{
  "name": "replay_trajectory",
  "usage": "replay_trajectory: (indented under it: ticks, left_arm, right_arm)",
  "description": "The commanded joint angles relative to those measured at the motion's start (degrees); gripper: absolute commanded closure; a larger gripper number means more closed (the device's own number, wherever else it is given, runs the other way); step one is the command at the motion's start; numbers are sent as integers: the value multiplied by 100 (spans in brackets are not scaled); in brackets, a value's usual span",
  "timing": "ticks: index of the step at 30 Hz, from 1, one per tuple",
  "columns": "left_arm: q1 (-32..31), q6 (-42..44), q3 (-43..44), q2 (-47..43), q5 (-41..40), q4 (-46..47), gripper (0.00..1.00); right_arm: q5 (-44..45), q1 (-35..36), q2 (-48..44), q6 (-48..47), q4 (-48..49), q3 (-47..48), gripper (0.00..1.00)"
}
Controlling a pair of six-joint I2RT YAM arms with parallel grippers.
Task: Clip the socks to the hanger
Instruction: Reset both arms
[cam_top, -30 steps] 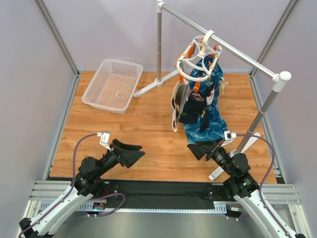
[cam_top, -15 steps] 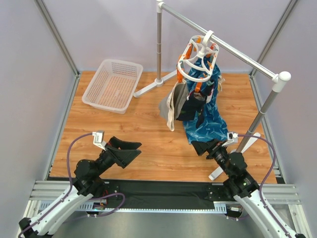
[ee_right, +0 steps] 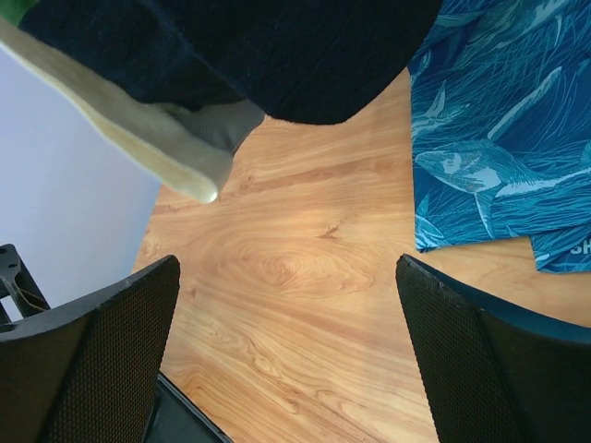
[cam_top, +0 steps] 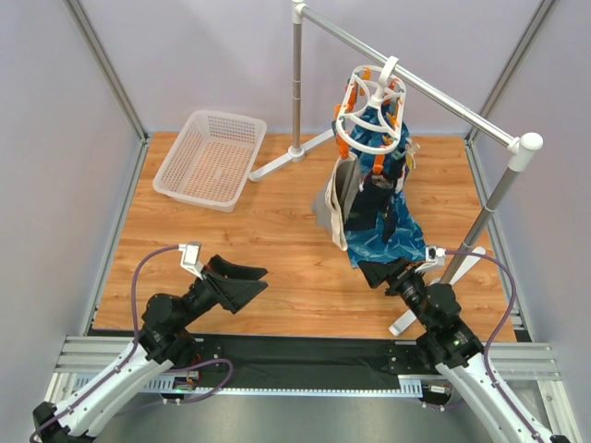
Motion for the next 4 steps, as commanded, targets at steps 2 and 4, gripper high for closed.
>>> replay_trajectory:
  ticks: [2, 4]
  left_arm:
    - [3, 76, -881, 159, 88, 349, 4]
    - [11, 85, -881, 230, 123, 393, 4]
  right_arm:
    - [32, 35, -409, 101, -518, -664, 0]
    - [-73, 44, -401, 66, -492, -664, 0]
